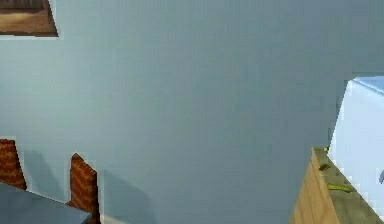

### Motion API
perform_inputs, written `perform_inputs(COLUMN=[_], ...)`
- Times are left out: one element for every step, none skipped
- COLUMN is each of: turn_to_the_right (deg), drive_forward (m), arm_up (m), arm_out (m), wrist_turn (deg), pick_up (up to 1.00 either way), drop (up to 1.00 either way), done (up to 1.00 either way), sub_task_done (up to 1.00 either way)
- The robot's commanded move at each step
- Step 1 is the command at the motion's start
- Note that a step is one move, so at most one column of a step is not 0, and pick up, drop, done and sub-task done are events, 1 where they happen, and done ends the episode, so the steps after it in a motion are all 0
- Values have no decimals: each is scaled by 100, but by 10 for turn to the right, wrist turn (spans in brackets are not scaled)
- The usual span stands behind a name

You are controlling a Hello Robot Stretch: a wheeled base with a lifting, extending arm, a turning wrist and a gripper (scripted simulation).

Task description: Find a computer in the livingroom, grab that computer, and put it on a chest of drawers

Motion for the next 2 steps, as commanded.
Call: perform_inputs(turn_to_the_right=[0,0], drive_forward=[0,0], arm_up=[0,0], arm_out=[-8,0], wrist_turn=[0,0], pick_up=[0,0], drop=[0,0], done=[0,100], sub_task_done=[0,0])
